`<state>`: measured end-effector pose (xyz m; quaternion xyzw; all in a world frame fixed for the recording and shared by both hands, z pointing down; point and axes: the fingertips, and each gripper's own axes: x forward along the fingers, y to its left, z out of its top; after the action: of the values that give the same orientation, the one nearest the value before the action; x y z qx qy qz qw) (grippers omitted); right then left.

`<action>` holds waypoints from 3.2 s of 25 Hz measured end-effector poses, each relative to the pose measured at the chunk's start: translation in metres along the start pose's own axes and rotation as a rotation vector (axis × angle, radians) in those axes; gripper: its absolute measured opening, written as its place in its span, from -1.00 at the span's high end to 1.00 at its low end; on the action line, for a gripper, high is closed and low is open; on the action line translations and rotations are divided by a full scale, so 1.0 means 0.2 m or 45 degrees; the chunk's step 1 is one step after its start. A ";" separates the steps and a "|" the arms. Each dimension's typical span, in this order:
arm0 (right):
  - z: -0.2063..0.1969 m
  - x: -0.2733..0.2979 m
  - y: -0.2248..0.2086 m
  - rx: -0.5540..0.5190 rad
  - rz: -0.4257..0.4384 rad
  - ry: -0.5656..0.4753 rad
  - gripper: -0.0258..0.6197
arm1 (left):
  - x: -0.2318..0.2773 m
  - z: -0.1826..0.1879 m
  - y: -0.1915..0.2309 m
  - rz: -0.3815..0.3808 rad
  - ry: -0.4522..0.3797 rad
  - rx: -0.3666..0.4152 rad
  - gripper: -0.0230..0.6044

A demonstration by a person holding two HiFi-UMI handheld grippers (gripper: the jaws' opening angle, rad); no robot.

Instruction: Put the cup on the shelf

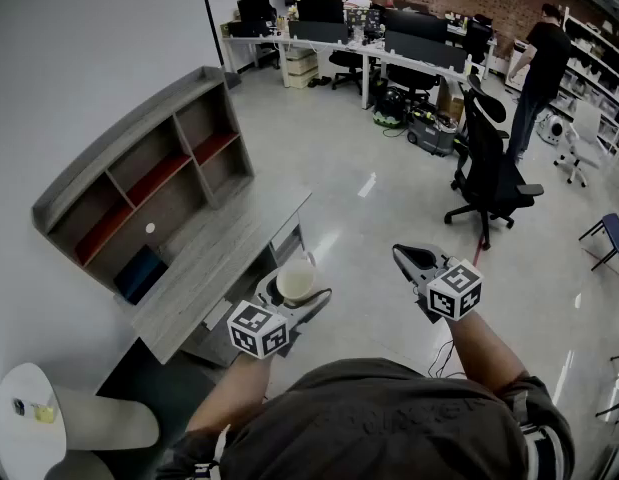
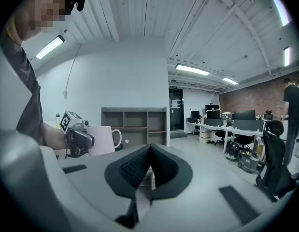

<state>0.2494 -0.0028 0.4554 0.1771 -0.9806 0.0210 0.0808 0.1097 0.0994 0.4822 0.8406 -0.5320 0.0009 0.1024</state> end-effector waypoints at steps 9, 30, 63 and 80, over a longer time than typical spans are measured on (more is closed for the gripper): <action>0.02 -0.07 -0.04 -0.007 0.031 -0.008 0.96 | 0.04 0.01 -0.11 0.027 -0.004 0.015 -0.43; -0.14 -0.23 -0.33 0.058 0.045 0.002 0.95 | 0.34 -0.08 -0.24 0.034 0.045 -0.016 -0.43; 0.34 1.97 -1.20 0.086 -0.055 -0.058 0.95 | 1.09 0.50 2.09 -0.143 0.057 0.085 -0.43; 0.36 1.85 -1.82 0.038 0.093 -0.058 0.95 | 1.63 0.56 1.89 0.045 -0.013 0.053 -0.43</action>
<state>0.0250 -0.4761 0.4506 0.1427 -0.9876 0.0344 0.0549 -0.0979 -0.3681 0.4738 0.8329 -0.5473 0.0093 0.0820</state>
